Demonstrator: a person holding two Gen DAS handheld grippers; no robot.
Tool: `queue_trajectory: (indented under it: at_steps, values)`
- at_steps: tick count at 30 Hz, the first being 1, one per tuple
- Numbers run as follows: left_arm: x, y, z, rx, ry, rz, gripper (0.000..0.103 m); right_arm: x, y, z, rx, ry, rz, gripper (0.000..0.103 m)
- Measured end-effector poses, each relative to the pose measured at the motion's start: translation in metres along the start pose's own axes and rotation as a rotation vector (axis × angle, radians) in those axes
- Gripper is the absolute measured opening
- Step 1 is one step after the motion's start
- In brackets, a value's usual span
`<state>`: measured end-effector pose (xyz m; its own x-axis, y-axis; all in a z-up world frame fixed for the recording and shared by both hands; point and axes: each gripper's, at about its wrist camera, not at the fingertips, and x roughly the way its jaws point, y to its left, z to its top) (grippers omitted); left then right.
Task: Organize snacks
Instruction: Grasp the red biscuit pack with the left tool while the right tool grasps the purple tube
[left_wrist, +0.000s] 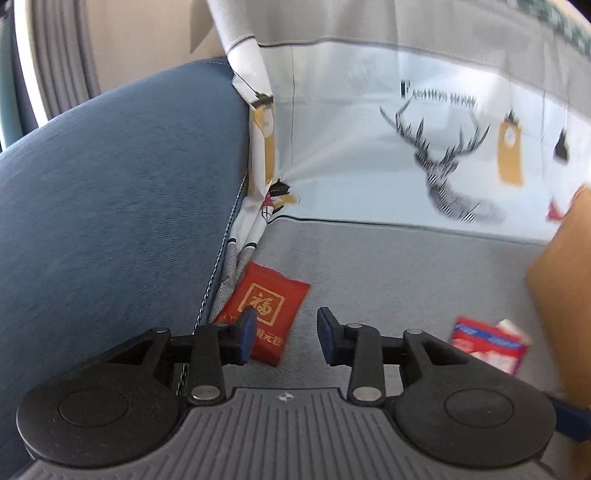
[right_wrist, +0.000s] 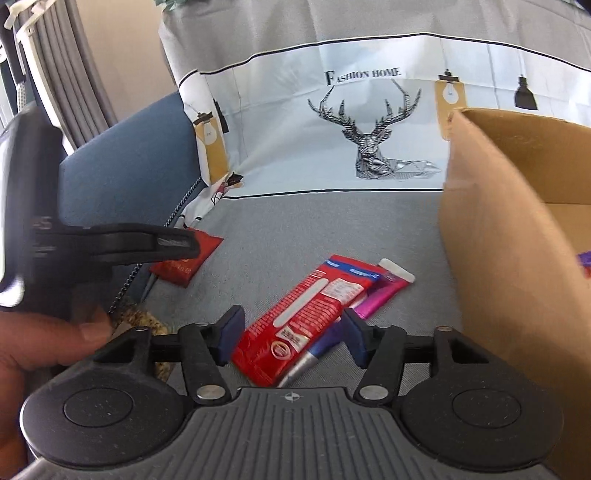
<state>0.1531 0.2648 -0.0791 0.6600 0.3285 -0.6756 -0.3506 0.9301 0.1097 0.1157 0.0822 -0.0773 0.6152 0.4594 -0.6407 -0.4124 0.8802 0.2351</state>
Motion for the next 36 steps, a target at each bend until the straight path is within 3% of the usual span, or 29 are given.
queue_trajectory:
  at_steps: [4,9,11,13,16,18,20,21,28,36]
  values:
    - [0.021,-0.008,0.001,0.025,0.026,0.04,0.052,0.02,0.005,-0.002,-0.019,0.007,-0.029,0.062]
    - [0.041,-0.011,0.003,0.045,0.048,0.06,0.053,0.04,0.009,0.0,-0.023,0.027,-0.039,0.064]
    - [0.044,-0.006,0.005,0.013,0.06,0.04,0.046,0.045,0.01,-0.002,-0.024,0.039,-0.048,0.064]
    - [0.044,-0.005,0.006,0.002,0.067,0.03,0.031,0.047,0.012,-0.003,-0.042,0.031,-0.056,0.064]
    - [0.04,-0.003,0.006,-0.014,0.069,-0.002,0.011,0.045,0.015,-0.006,-0.082,0.01,-0.069,0.042]
    - [0.036,0.0,0.006,-0.042,0.073,-0.027,0.0,0.041,0.014,-0.007,-0.093,-0.009,-0.056,0.017]
    - [0.029,0.003,0.005,-0.062,0.073,-0.034,0.0,0.035,0.014,-0.007,-0.119,-0.027,-0.047,0.002]
    - [0.025,0.004,0.004,-0.075,0.072,-0.041,0.0,0.031,0.014,-0.007,-0.136,-0.034,-0.041,0.0]
    - [-0.011,0.019,-0.001,-0.22,0.079,-0.157,0.0,-0.014,0.019,-0.017,-0.269,-0.069,0.031,0.0]
    - [-0.048,0.034,-0.02,-0.319,0.141,-0.257,0.0,-0.065,0.004,-0.053,-0.302,-0.035,0.087,0.001]
